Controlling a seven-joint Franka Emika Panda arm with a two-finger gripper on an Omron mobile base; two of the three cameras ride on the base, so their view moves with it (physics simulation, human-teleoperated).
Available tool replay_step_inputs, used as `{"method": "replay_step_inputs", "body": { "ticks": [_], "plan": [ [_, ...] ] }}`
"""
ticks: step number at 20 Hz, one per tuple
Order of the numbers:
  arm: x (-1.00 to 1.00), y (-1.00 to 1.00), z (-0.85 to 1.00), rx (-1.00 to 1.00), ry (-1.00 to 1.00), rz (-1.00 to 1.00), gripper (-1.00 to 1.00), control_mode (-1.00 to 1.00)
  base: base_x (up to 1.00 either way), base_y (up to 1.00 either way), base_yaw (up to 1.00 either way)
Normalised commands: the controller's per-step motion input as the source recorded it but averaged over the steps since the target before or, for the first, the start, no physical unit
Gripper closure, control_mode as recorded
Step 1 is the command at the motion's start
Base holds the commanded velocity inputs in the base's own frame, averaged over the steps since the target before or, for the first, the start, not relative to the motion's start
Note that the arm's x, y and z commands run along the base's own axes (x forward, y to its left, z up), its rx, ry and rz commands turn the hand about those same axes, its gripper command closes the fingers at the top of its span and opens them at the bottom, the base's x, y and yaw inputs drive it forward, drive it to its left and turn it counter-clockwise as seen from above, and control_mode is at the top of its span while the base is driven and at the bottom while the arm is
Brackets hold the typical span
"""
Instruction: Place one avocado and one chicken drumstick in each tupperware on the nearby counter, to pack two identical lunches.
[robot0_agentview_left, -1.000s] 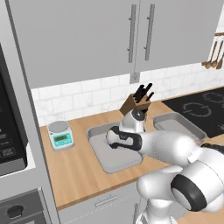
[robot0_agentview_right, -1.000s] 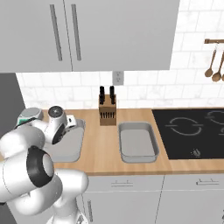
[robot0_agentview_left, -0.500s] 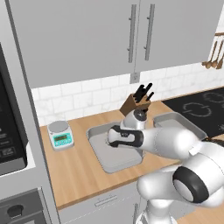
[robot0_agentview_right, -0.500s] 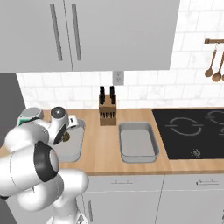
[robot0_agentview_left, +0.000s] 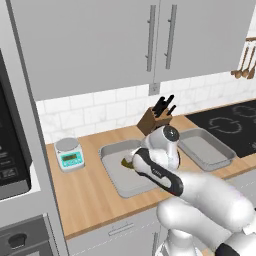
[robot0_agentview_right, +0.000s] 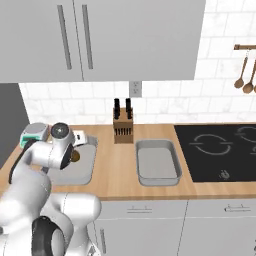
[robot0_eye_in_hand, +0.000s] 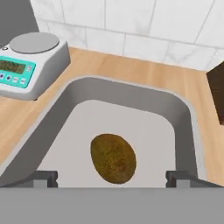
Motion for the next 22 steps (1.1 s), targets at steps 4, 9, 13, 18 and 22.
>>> {"method": "replay_step_inputs", "body": {
  "ticks": [4, 9, 13, 18, 22],
  "plan": [
    [-0.56, -0.36, 1.00, 0.14, 0.02, -0.40, -1.00, -1.00, 0.00, 0.00, 0.00],
    [-0.36, -0.19, 1.00, 0.09, 0.03, -0.31, -1.00, -1.00, 0.00, 0.00, 0.00],
    [-0.93, -0.60, 0.69, 0.12, -0.01, -0.30, -1.00, -1.00, 0.00, 0.00, 0.00],
    [-1.00, -0.62, 0.34, 0.15, -0.09, -0.02, -1.00, -1.00, 0.00, 0.00, 0.00],
    [-1.00, -0.18, -0.15, 0.03, -0.03, 0.26, -1.00, -1.00, 0.00, 0.00, 0.00]
  ]
}}
